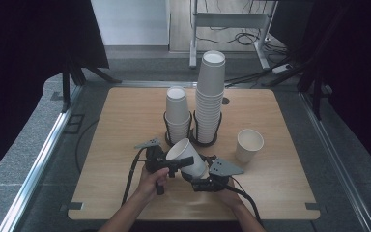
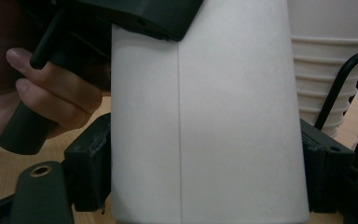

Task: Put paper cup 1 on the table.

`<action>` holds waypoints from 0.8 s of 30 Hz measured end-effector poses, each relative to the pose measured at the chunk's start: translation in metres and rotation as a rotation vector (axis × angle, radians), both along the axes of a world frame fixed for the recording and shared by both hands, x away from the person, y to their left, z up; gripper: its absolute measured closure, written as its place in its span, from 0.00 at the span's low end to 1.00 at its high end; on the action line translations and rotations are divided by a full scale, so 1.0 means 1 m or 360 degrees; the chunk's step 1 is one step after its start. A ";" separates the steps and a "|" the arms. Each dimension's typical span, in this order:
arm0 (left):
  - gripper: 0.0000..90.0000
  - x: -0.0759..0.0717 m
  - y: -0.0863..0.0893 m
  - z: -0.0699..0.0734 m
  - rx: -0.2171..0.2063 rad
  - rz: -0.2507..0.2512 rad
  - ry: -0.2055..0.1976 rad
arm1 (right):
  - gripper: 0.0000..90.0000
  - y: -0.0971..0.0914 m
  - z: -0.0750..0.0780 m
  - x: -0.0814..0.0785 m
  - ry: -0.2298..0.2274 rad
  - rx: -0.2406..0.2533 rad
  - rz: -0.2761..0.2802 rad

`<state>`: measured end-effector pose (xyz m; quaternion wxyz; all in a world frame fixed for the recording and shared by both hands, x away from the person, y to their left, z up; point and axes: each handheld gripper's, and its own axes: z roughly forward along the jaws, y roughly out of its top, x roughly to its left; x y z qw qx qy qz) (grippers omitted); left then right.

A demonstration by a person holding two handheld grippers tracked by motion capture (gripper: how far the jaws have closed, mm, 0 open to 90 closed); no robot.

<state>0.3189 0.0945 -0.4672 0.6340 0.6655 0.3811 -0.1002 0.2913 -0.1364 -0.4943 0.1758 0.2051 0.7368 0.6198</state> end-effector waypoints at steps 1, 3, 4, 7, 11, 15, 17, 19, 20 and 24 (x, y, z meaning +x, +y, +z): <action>0.13 -0.001 0.000 0.000 0.0015 0.0004 -0.0014 | 0.22 0.000 0.000 0.000 0.0004 -0.0007 -0.0003; 0.13 -0.002 0.000 0.002 0.0046 0.0022 -0.0053 | 0.19 0.000 0.000 0.000 0.0013 -0.0024 0.0004; 0.13 -0.003 0.000 0.003 0.0052 0.0022 -0.0066 | 0.17 0.001 -0.001 0.000 0.0006 -0.0047 0.0003; 0.14 -0.006 0.002 0.006 0.0108 0.0047 -0.0127 | 0.14 0.001 -0.001 -0.001 0.0011 -0.0088 0.0000; 0.14 -0.009 0.002 0.011 0.0188 0.0071 -0.0195 | 0.13 -0.001 -0.001 -0.001 0.0025 -0.0122 -0.0002; 0.14 -0.012 0.003 0.015 0.0289 0.0114 -0.0276 | 0.11 -0.003 -0.001 -0.001 0.0051 -0.0155 -0.0014; 0.14 -0.013 0.003 0.016 0.0360 0.0137 -0.0312 | 0.11 -0.004 -0.002 -0.002 0.0053 -0.0169 -0.0015; 0.14 -0.015 0.002 0.018 0.0414 0.0153 -0.0345 | 0.10 -0.005 -0.002 -0.002 0.0058 -0.0183 -0.0012; 0.14 -0.015 0.002 0.019 0.0441 0.0160 -0.0357 | 0.10 -0.005 -0.002 -0.003 0.0054 -0.0199 -0.0020; 0.14 -0.020 -0.004 0.023 0.0649 0.0217 -0.0437 | 0.10 -0.004 -0.001 -0.004 0.0037 -0.0245 -0.0045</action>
